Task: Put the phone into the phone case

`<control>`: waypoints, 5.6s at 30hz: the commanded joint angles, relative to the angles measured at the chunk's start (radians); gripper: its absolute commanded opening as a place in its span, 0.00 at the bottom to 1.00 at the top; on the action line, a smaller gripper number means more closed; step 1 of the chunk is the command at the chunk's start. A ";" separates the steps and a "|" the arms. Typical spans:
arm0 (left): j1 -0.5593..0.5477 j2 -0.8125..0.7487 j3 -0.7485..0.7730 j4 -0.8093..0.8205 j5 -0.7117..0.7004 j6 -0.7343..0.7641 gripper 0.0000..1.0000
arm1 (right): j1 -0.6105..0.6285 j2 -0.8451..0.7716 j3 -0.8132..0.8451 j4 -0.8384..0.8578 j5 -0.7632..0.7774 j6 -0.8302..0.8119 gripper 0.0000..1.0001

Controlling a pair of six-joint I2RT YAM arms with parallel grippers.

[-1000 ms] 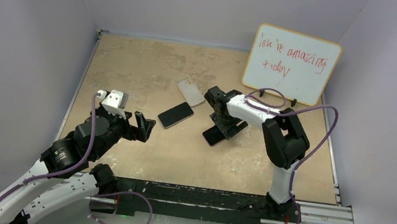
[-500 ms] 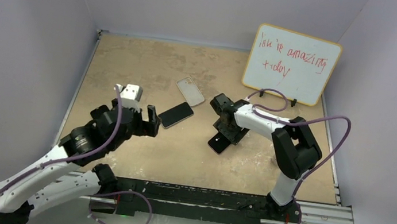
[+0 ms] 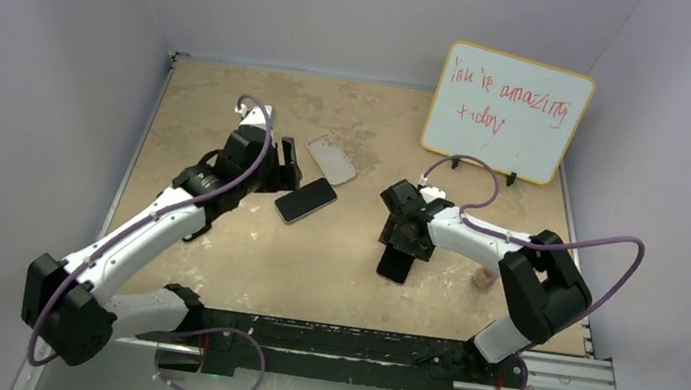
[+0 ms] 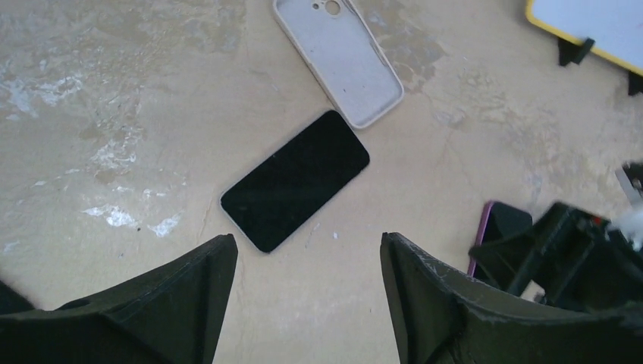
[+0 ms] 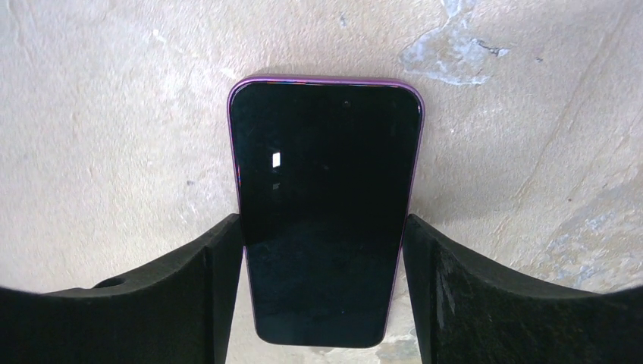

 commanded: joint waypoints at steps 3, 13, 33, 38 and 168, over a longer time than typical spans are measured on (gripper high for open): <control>0.117 0.228 0.037 0.220 0.160 -0.067 0.66 | -0.002 -0.074 -0.081 0.101 -0.048 -0.160 0.61; 0.160 0.623 0.253 0.377 0.127 -0.119 0.51 | -0.002 -0.151 -0.129 0.127 -0.061 -0.188 0.59; 0.193 0.921 0.387 0.387 0.161 -0.133 0.39 | -0.003 -0.230 -0.160 0.172 -0.086 -0.207 0.59; 0.193 0.946 0.404 0.381 0.172 -0.127 0.37 | -0.003 -0.232 -0.161 0.169 -0.087 -0.208 0.58; -0.150 -0.483 -0.252 -0.179 -0.138 -0.173 0.91 | 0.403 -0.003 0.045 0.285 -0.094 0.091 0.79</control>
